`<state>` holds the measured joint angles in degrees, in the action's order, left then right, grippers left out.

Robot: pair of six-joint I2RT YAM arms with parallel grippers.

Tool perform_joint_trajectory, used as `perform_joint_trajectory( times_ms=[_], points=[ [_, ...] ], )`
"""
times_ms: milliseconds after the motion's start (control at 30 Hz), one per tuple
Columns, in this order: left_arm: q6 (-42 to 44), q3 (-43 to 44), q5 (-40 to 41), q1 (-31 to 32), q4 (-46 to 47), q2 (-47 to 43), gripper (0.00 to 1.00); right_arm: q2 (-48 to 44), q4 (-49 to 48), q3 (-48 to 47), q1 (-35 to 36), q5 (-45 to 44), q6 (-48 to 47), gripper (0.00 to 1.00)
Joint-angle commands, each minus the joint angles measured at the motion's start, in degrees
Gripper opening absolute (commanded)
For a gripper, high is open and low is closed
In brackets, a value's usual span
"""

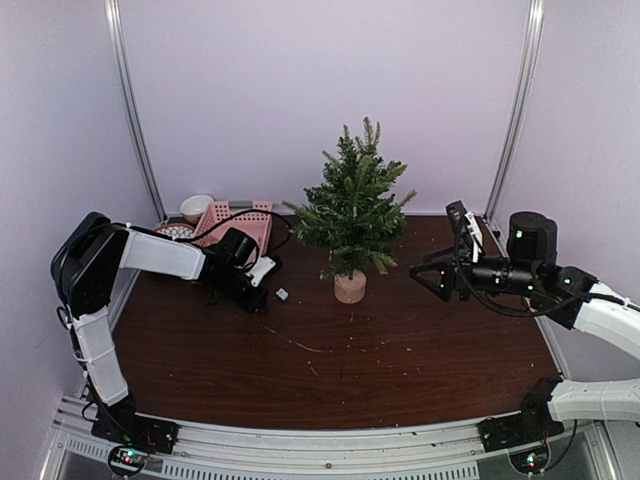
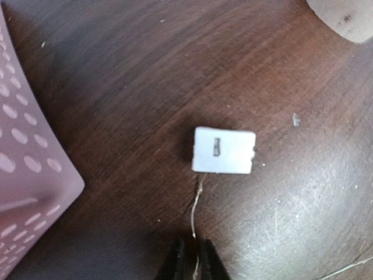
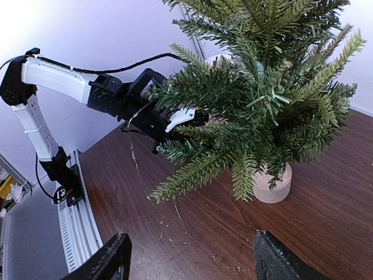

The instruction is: Decorate the small christmas tree

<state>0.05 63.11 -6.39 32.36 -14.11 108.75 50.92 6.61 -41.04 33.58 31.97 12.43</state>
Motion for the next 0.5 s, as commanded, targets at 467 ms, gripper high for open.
perform_joint_trajectory(
  times_ms=[467],
  points=[
    [-0.60, -9.27, -2.47, 5.20, -0.20, -31.95, 0.00, 3.64, -2.75, -6.99, 11.48, -7.03, 2.58, 0.70]
  ],
)
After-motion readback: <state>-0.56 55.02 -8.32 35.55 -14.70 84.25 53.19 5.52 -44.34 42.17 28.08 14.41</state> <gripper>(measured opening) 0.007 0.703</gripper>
